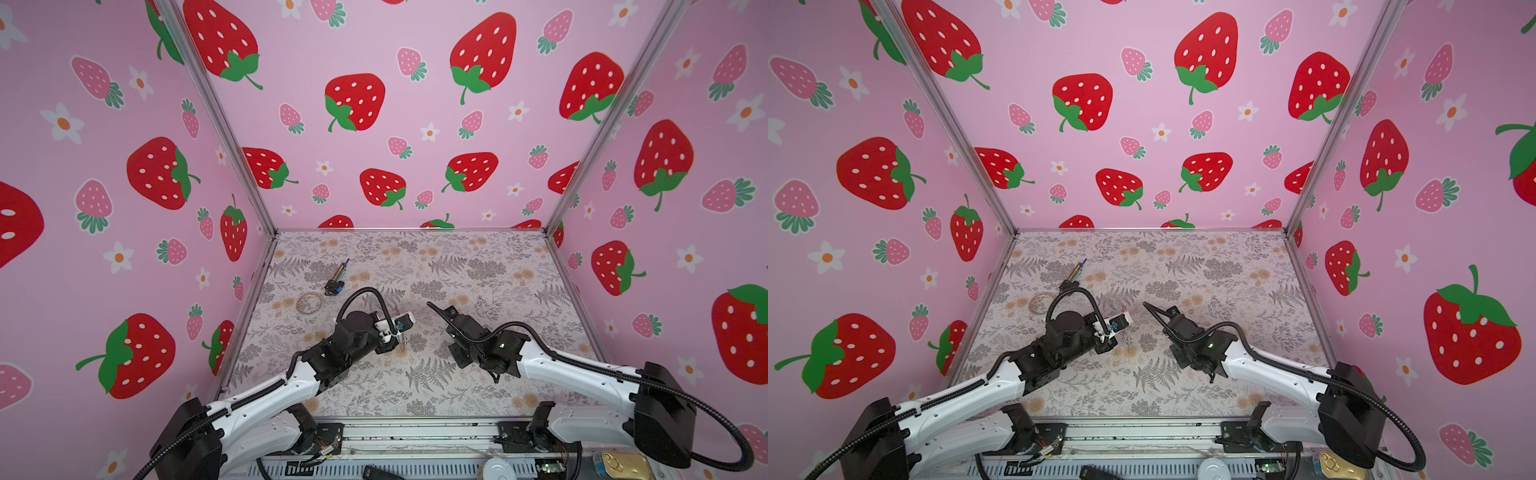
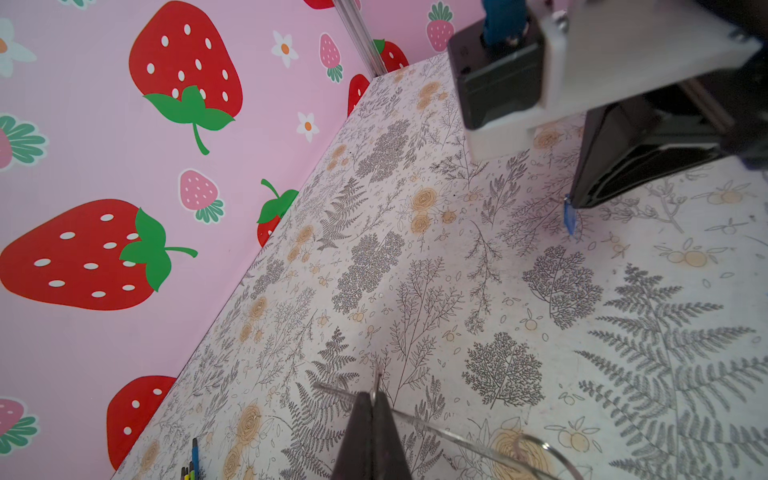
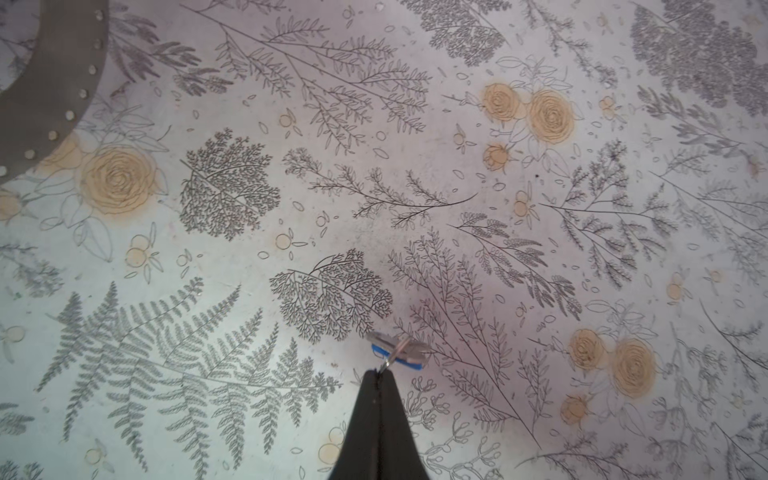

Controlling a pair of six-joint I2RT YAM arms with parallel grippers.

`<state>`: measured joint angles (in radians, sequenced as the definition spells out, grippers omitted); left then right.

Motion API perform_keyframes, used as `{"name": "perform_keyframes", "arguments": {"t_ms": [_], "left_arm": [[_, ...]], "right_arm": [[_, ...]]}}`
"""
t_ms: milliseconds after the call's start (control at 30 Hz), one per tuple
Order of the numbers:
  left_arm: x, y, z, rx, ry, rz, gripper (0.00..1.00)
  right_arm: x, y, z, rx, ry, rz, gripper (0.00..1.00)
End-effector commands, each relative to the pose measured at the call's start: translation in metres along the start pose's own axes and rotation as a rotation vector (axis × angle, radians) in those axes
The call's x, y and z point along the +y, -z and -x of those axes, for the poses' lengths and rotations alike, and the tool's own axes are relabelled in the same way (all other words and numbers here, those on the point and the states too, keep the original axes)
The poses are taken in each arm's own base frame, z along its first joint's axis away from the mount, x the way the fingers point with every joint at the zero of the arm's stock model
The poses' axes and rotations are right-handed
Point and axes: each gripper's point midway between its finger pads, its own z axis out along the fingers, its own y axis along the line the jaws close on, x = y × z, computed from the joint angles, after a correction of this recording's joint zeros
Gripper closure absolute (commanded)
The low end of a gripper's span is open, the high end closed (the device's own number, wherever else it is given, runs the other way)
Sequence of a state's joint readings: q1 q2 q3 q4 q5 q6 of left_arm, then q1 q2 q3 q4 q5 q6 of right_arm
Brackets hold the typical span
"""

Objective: Put the keys on the keyring

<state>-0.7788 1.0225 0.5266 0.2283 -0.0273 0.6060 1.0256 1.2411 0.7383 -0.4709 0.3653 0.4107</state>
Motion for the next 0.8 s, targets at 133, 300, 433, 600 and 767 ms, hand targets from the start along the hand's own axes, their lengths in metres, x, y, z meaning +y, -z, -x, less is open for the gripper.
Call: {"name": "perform_keyframes", "arguments": {"t_ms": [133, 300, 433, 600, 767], "left_arm": [[0.014, 0.003, 0.015, -0.049, -0.009, 0.052, 1.0], [0.014, 0.003, 0.014, -0.047, -0.009, 0.052, 1.0], [0.015, 0.003, 0.015, -0.048, -0.007, 0.058, 1.0], [0.016, 0.003, 0.014, -0.045, -0.007, 0.065, 1.0], [0.018, 0.005, 0.014, -0.046, -0.009, 0.077, 1.0]], "right_arm": [[0.001, -0.016, 0.005, -0.051, -0.114, -0.048, 1.0], [0.016, -0.026, -0.003, -0.018, -0.072, -0.04, 1.0], [0.034, -0.03, 0.0, -0.029, -0.052, -0.005, 1.0], [0.056, -0.035, 0.003, -0.035, -0.037, 0.078, 0.96], [0.07, -0.027, 0.013, -0.073, -0.017, 0.16, 0.84]]}}
